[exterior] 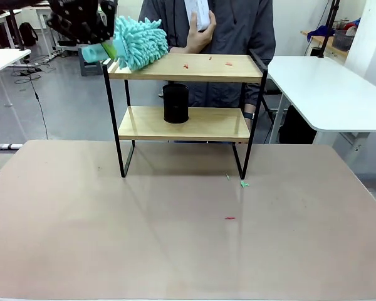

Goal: Clean the shelf.
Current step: Clean the remaining tier of the Shelf with the Duster once objects are removed.

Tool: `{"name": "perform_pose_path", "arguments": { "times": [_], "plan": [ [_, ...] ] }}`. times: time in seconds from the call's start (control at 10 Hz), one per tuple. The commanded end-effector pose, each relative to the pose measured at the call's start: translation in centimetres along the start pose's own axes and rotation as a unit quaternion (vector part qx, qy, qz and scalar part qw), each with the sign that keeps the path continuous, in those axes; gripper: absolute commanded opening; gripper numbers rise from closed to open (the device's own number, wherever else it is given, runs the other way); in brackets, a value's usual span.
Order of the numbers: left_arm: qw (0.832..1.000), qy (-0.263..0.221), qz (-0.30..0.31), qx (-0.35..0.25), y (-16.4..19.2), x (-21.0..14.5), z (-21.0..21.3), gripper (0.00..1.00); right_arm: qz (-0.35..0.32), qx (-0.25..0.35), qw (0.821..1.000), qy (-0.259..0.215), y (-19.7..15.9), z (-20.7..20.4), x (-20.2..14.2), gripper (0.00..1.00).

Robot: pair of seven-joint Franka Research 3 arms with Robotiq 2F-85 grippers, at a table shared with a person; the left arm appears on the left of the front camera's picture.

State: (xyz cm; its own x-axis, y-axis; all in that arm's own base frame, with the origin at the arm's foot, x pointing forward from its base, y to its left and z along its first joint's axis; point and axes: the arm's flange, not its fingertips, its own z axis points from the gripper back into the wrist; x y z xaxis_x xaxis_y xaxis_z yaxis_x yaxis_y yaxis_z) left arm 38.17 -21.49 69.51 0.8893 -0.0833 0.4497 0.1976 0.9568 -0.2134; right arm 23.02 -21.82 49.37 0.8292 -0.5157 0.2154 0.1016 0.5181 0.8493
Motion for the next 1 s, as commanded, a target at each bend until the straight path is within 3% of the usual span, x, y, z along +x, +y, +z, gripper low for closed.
{"name": "perform_pose_path", "arguments": {
  "times": [0.0, 0.3, 0.6, 0.9],
  "plan": [
    [1.000, -0.005, -0.001, 0.012, -1.1, -0.8, -1.1, 0.12, 0.011, 0.012, 1.000, -0.005, 0.1, -0.1, 0.2, 1.00],
    [1.000, 0.006, -0.017, -0.002, -2.8, -1.1, -2.1, 0.12, 0.011, 0.012, 1.000, -0.005, 0.1, -0.1, 0.2, 1.00],
    [1.000, 0.006, -0.017, -0.016, -6.0, 1.0, -2.8, 0.12, 0.011, 0.012, 1.000, -0.005, 0.1, -0.1, 0.2, 1.00],
    [0.998, 0.027, -0.058, -0.022, -9.6, 2.2, -4.1, 0.12, 0.011, 0.012, 1.000, -0.005, 0.1, -0.1, 0.2, 1.00]
  ]
}}
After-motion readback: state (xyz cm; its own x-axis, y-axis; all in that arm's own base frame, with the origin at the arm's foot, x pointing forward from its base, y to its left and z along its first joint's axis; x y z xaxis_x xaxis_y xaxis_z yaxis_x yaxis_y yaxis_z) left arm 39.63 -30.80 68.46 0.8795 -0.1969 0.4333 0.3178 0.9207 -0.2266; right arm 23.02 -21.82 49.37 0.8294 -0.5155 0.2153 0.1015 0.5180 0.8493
